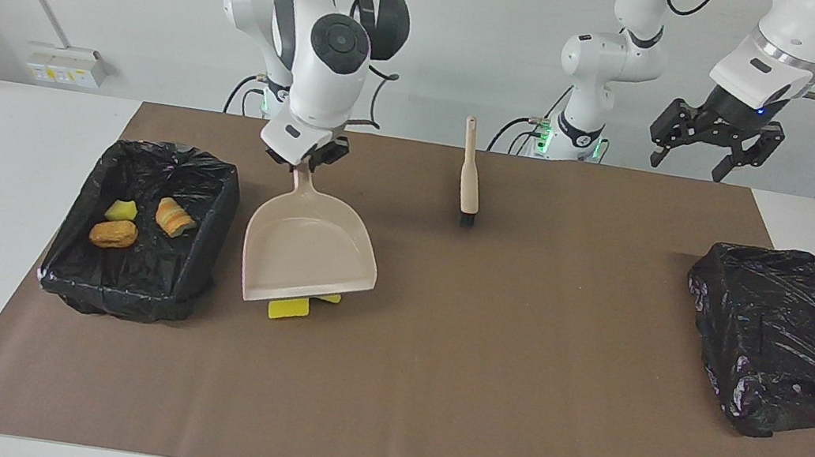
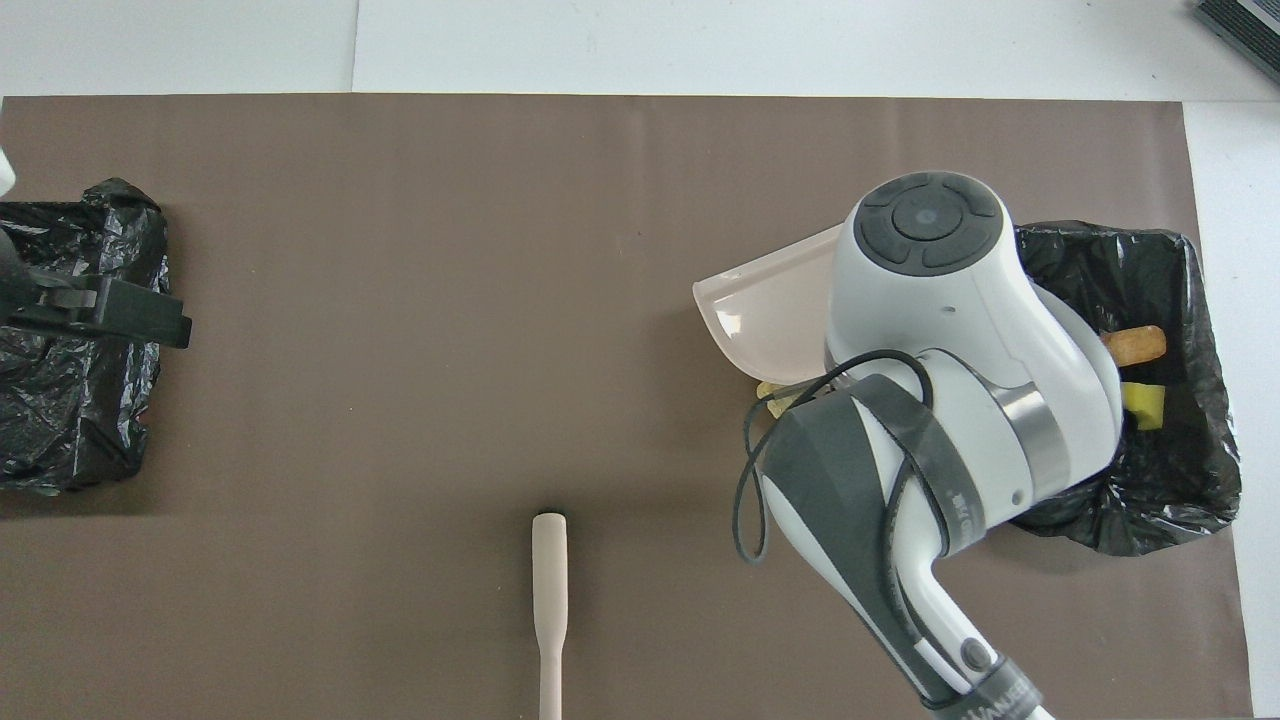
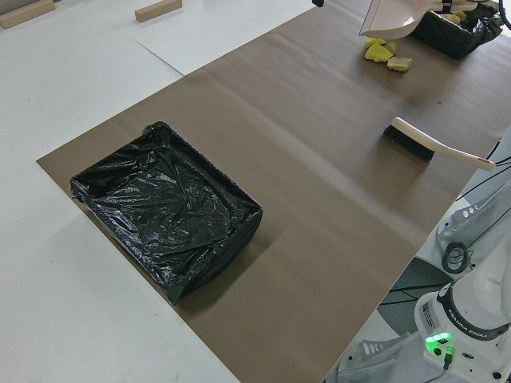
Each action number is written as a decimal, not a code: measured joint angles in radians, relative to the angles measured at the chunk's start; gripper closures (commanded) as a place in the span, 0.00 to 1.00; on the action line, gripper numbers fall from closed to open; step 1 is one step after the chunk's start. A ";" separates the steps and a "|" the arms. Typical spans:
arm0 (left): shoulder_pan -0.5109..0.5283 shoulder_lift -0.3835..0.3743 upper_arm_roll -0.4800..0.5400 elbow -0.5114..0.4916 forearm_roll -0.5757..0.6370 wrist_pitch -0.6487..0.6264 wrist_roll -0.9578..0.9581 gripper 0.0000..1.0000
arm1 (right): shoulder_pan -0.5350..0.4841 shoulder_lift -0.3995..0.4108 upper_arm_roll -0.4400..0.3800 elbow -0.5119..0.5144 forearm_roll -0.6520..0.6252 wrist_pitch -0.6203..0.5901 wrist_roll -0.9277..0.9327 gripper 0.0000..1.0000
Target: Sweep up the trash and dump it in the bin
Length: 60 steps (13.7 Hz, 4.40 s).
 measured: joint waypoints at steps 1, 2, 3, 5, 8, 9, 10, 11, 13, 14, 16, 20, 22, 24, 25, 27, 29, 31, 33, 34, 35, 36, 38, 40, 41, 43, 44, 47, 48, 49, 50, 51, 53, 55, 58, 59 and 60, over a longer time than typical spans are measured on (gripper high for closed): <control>0.005 0.000 0.000 0.000 0.004 0.000 0.000 0.00 | 0.012 0.026 -0.001 0.007 0.051 0.048 0.078 1.00; 0.006 0.000 0.001 0.000 0.009 0.000 0.000 0.00 | 0.038 0.060 -0.001 0.025 0.071 0.082 0.167 1.00; 0.006 -0.001 0.005 0.000 0.011 0.000 0.000 0.00 | 0.074 0.107 -0.001 0.063 0.091 0.109 0.259 1.00; -0.004 -0.004 0.047 0.000 0.012 0.000 0.027 0.00 | 0.150 0.227 0.000 0.184 0.148 0.152 0.395 1.00; -0.107 -0.009 0.162 0.000 0.012 0.000 0.069 0.00 | 0.232 0.394 -0.001 0.328 0.165 0.270 0.457 1.00; -0.124 -0.009 0.174 0.000 0.012 0.000 0.082 0.00 | 0.245 0.429 -0.002 0.351 0.165 0.302 0.460 1.00; -0.130 -0.009 0.177 0.000 0.012 -0.001 0.095 0.00 | 0.255 0.457 -0.002 0.371 0.166 0.320 0.461 1.00; -0.130 -0.009 0.177 0.000 0.012 -0.005 0.104 0.00 | 0.268 0.480 -0.004 0.390 0.166 0.325 0.466 1.00; -0.130 -0.009 0.180 0.000 0.012 -0.010 0.112 0.00 | 0.290 0.519 -0.007 0.409 0.166 0.349 0.481 1.00; -0.130 -0.009 0.181 0.000 0.012 -0.011 0.113 0.00 | 0.295 0.530 -0.008 0.415 0.166 0.353 0.482 1.00; -0.130 -0.009 0.182 0.000 0.012 -0.012 0.113 0.00 | 0.296 0.532 -0.009 0.423 0.166 0.351 0.482 0.01; -0.130 -0.010 0.187 0.000 0.012 -0.012 0.113 0.00 | 0.295 0.505 -0.011 0.449 0.165 0.288 0.482 0.00; -0.130 -0.011 0.187 0.000 0.012 -0.012 0.113 0.00 | 0.296 0.436 -0.008 0.446 0.165 0.195 0.482 0.00; -0.130 -0.012 0.187 0.000 0.012 -0.012 0.113 0.00 | 0.306 0.341 -0.003 0.389 0.166 0.135 0.482 0.00; -0.130 -0.012 0.188 0.000 0.012 -0.012 0.113 0.00 | 0.318 0.289 -0.001 0.337 0.167 0.126 0.482 0.00; -0.130 -0.012 0.188 0.000 0.012 -0.012 0.113 0.00 | 0.351 0.180 0.002 0.202 0.173 0.122 0.488 0.00; -0.131 -0.012 0.187 0.000 0.012 -0.012 0.113 0.00 | 0.405 0.080 0.004 0.052 0.196 0.132 0.520 0.00; -0.134 -0.013 0.184 0.000 0.011 -0.010 0.113 0.00 | 0.457 -0.014 0.006 -0.124 0.248 0.223 0.537 0.00; -0.148 -0.011 0.179 -0.005 0.010 0.002 0.113 0.00 | 0.513 -0.109 0.006 -0.326 0.297 0.359 0.552 0.00; -0.162 -0.008 0.173 -0.012 0.010 0.030 0.113 0.00 | 0.544 -0.140 0.007 -0.405 0.305 0.416 0.581 0.00; -0.187 -0.004 0.170 -0.029 0.010 0.076 0.109 0.00 | 0.575 -0.154 0.007 -0.467 0.307 0.476 0.613 0.00; -0.217 0.000 0.167 -0.055 0.010 0.125 0.092 0.00 | 0.607 -0.155 0.008 -0.517 0.313 0.538 0.637 0.00; -0.292 0.016 0.162 -0.114 0.010 0.222 0.028 0.00 | 0.656 -0.149 0.008 -0.587 0.341 0.638 0.662 0.00; -0.368 0.050 0.159 -0.173 0.010 0.320 -0.038 0.00 | 0.685 -0.148 0.008 -0.612 0.367 0.678 0.667 0.00; -0.400 0.068 0.158 -0.203 0.010 0.364 -0.069 0.00 | 0.687 -0.148 0.008 -0.614 0.370 0.686 0.667 0.00; -0.444 0.095 0.158 -0.272 0.010 0.455 -0.112 0.00 | 0.686 -0.148 0.005 -0.615 0.371 0.701 0.667 0.09; -0.460 0.107 0.158 -0.305 0.010 0.501 -0.131 0.00 | 0.686 -0.148 0.004 -0.616 0.371 0.710 0.667 0.12; -0.511 0.175 0.158 -0.367 0.011 0.625 -0.197 0.00 | 0.685 -0.139 0.003 -0.617 0.371 0.747 0.667 0.68; -0.526 0.203 0.158 -0.380 0.011 0.664 -0.211 0.00 | 0.685 -0.137 0.003 -0.617 0.371 0.750 0.667 0.88; -0.538 0.225 0.158 -0.396 0.011 0.699 -0.217 0.00 | 0.685 -0.137 0.003 -0.617 0.371 0.750 0.667 1.00; -0.549 0.242 0.158 -0.420 0.011 0.745 -0.222 0.00 | 0.685 -0.137 0.003 -0.617 0.371 0.750 0.666 1.00; -0.556 0.254 0.158 -0.446 0.011 0.788 -0.227 0.00 | 0.684 -0.136 0.003 -0.616 0.371 0.751 0.666 1.00; -0.566 0.265 0.158 -0.484 0.011 0.823 -0.230 0.00 | 0.673 -0.128 -0.001 -0.607 0.371 0.751 0.666 1.00; -0.572 0.274 0.158 -0.502 0.011 0.847 -0.239 0.00 | 0.651 -0.117 -0.003 -0.593 0.371 0.746 0.665 1.00; -0.579 0.297 0.158 -0.506 0.011 0.878 -0.255 0.00 | 0.604 -0.119 -0.007 -0.562 0.365 0.662 0.663 1.00; -0.583 0.304 0.158 -0.506 0.011 0.879 -0.259 0.17 | 0.581 -0.133 -0.011 -0.551 0.355 0.616 0.663 1.00; -0.587 0.308 0.158 -0.505 0.011 0.883 -0.266 0.49 | 0.546 -0.161 -0.012 -0.541 0.340 0.557 0.654 1.00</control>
